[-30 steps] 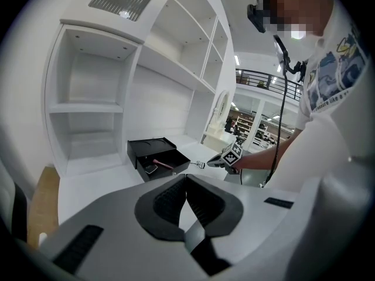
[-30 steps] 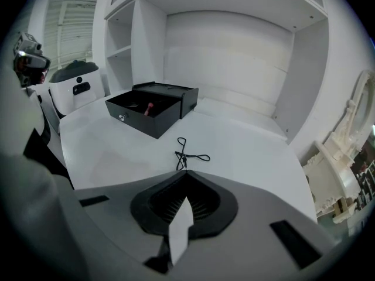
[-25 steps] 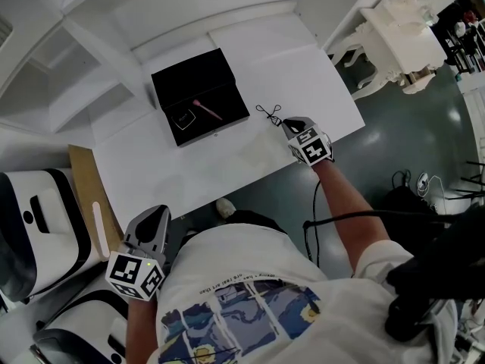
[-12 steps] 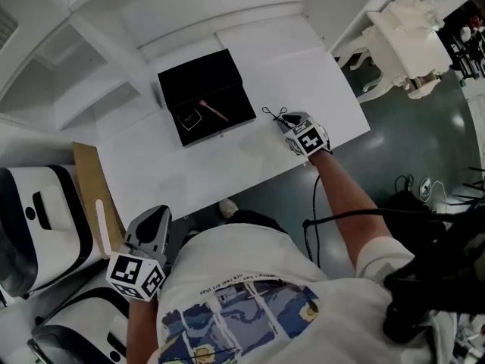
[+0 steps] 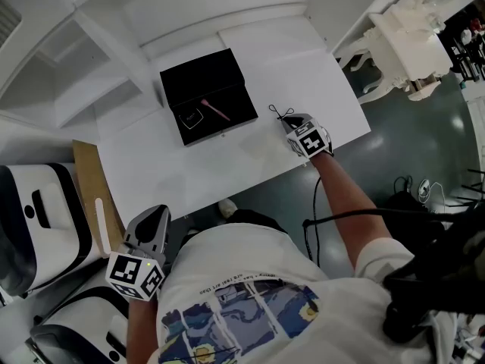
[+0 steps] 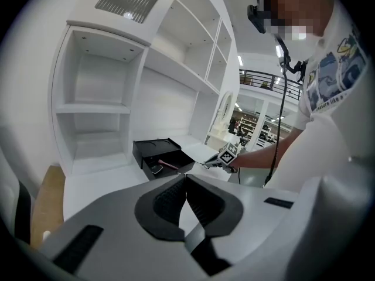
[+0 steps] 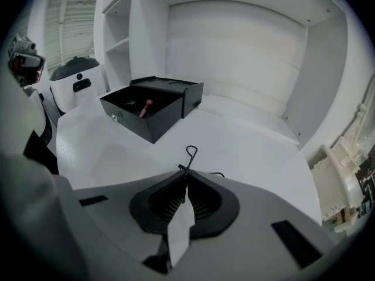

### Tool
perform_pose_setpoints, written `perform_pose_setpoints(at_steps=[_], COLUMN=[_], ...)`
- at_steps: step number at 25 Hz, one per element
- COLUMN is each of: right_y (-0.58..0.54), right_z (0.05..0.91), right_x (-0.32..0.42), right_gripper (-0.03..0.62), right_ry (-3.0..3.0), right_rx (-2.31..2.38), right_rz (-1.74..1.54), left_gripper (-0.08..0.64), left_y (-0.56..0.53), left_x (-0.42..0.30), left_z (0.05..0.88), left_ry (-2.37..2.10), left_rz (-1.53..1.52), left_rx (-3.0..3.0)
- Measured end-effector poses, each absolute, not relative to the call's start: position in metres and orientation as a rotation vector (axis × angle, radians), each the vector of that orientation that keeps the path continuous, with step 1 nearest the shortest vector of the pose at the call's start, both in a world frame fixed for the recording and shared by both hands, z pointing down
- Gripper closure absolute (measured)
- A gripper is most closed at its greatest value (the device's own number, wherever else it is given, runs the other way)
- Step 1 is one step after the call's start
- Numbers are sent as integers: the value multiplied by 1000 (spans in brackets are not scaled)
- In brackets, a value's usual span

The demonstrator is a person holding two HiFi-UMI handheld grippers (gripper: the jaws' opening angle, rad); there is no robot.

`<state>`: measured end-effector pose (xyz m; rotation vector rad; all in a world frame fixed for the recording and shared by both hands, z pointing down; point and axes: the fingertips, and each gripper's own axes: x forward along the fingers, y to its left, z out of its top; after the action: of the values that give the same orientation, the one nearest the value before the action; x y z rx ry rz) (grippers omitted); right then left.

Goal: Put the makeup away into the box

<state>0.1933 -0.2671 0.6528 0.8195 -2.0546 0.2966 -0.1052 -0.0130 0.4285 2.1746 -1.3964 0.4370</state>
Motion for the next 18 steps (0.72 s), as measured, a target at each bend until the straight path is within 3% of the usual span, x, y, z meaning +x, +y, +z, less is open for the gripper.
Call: perform_pose_setpoints(at_steps=[18], right_y=[-258], right_z=[573], right_x=[187], right_gripper=[558], right_ry=[-2146], right_rx=[877], right_rz=[256], left_gripper=[546], left_y=[-12], left_x=[-94], left_z=[427], left_ry=[-1360], left_rz=[428], left_rx=[2222])
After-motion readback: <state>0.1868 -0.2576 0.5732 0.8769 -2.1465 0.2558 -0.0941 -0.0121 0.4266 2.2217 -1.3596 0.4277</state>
